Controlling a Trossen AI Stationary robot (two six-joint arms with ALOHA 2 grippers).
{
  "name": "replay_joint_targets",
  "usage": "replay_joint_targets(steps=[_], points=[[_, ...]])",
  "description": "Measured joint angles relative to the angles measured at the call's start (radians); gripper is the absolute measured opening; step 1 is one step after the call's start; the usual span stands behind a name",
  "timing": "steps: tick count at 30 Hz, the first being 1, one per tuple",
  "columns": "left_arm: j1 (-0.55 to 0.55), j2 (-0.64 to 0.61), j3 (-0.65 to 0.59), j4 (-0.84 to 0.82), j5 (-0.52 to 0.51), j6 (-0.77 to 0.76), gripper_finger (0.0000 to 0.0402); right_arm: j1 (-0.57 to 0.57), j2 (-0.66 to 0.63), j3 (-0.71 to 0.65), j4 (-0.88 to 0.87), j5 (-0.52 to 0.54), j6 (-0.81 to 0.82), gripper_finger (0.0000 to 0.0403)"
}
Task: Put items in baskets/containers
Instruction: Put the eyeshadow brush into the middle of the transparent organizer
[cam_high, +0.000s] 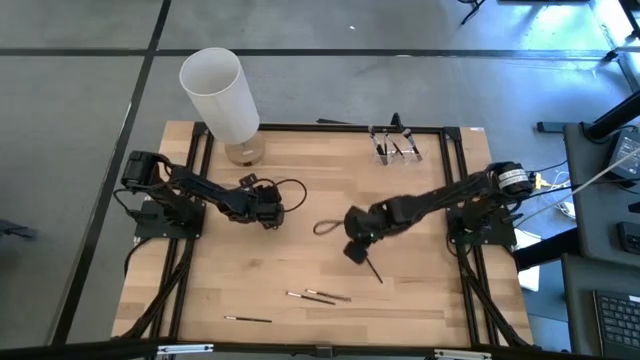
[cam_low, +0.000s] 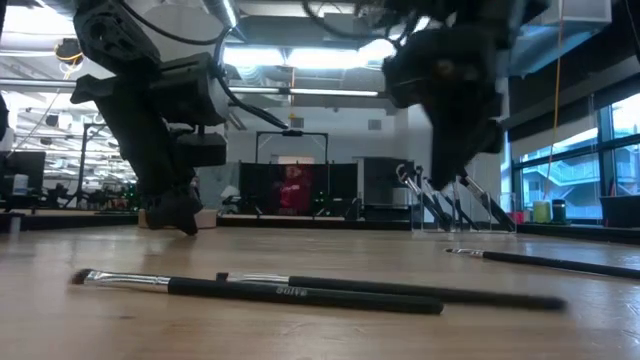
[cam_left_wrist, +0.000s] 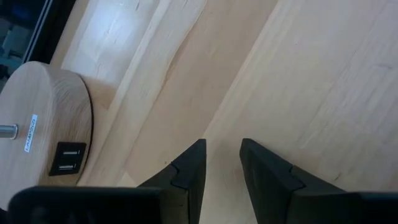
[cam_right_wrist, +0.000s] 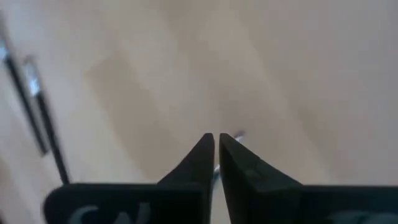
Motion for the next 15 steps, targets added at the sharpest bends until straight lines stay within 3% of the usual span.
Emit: replay_joint_targets(steps=[9,15], points=[[-0.001,0.0,0.002,0.001,-0.002,-0.005,0.0102,0.149,0.011,0.017,0.171,-0.02,0.023,0.0109],[0.005,0.001,0.005,0.011,-0.022,0.033,0.0102,0.144,0.142,0.086,0.278,-0.085,-0.009,0.0125]])
